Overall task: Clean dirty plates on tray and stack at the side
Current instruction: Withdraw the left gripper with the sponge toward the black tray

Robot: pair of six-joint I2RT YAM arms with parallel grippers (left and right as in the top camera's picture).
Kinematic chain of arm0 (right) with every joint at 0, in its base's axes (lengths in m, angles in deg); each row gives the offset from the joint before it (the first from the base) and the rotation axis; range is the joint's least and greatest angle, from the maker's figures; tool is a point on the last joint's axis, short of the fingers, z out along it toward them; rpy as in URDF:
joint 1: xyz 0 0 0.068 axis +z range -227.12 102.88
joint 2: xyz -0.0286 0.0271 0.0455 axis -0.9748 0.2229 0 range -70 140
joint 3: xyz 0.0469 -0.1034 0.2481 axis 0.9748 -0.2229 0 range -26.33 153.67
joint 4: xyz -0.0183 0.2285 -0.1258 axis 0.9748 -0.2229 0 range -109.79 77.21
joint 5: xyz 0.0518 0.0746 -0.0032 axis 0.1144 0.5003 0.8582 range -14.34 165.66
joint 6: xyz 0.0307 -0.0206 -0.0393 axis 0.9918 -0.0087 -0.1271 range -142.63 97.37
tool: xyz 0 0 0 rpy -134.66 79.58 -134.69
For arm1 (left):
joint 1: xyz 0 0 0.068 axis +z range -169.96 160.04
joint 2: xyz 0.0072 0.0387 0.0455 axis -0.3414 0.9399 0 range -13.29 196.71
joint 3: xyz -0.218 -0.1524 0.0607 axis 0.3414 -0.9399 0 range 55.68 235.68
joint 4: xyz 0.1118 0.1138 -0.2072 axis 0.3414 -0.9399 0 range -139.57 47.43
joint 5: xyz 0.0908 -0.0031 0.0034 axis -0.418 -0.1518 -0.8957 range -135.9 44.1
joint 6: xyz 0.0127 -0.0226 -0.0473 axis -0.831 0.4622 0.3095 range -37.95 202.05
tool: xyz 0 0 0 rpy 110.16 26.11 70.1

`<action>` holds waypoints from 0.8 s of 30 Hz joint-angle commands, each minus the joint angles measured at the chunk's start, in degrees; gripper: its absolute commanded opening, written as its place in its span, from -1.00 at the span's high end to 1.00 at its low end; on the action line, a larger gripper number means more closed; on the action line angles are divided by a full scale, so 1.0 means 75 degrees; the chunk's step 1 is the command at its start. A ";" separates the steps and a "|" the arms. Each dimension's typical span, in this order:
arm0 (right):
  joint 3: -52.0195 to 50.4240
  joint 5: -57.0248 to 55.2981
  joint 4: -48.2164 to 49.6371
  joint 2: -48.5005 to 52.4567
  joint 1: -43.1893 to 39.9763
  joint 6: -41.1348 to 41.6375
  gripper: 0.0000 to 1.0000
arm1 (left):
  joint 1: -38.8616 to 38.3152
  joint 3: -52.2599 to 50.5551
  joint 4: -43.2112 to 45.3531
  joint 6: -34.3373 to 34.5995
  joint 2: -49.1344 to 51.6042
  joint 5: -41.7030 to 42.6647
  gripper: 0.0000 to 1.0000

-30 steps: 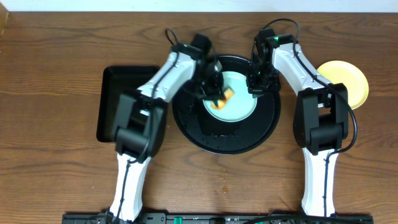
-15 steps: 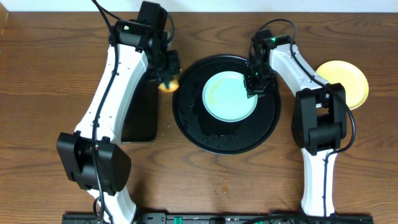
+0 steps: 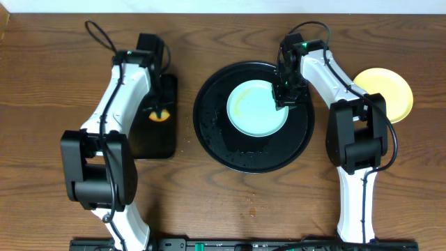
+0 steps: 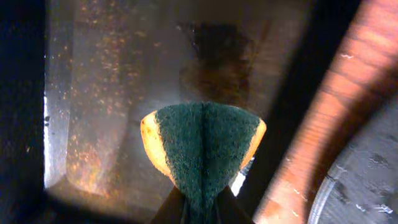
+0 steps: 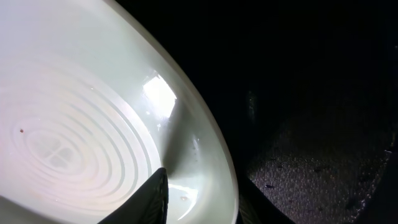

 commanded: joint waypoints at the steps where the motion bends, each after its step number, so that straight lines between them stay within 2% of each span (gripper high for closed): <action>1: -0.0213 -0.0184 0.0061 0.0323 0.0137 -0.0038 0.38 | 0.0271 -0.0571 0.0449 -0.0172 0.0102 -0.0189 0.84; 5: -0.0213 -0.0187 0.0064 0.0323 0.0137 -0.0038 0.37 | 0.0393 -0.1218 0.1189 -0.0388 0.0102 -0.0192 0.85; 6: -0.0213 -0.0187 0.0064 0.0323 0.0137 -0.0038 0.38 | 0.0399 -0.1393 0.1376 -0.0393 0.0102 -0.0192 0.66; 7: -0.0213 -0.0187 0.0067 0.0323 0.0137 -0.0038 0.37 | 0.0396 -0.1448 0.1431 -0.0391 0.0102 -0.0192 0.22; 8: -0.0213 -0.0187 0.0067 0.0323 0.0137 -0.0038 0.37 | 0.0396 -0.1457 0.1434 -0.0391 0.0102 -0.0192 -0.11; 9: -0.0213 -0.0184 0.0067 0.0323 0.0137 -0.0038 0.38 | 0.0399 -0.1454 0.1460 -0.0391 0.0102 -0.0192 -0.19; 17: -0.0213 -0.0184 0.0044 0.0323 0.0137 -0.0055 0.37 | 0.0396 -0.1559 0.1603 -0.0385 0.0099 -0.0227 -0.34; 21: -0.0213 -0.0187 0.0041 0.0323 0.0137 -0.0096 0.38 | 0.0396 -0.1996 0.2130 -0.0385 0.0099 -0.0294 -0.34; 22: -0.0213 -0.0184 0.0041 0.0323 0.0137 -0.0096 0.37 | 0.0396 -0.2104 0.2244 -0.0382 0.0099 -0.0350 -0.29; 24: -0.0213 -0.0187 0.0041 0.0323 0.0137 -0.0096 0.38 | 0.0399 -0.2326 0.2454 -0.0382 0.0099 -0.0516 -0.04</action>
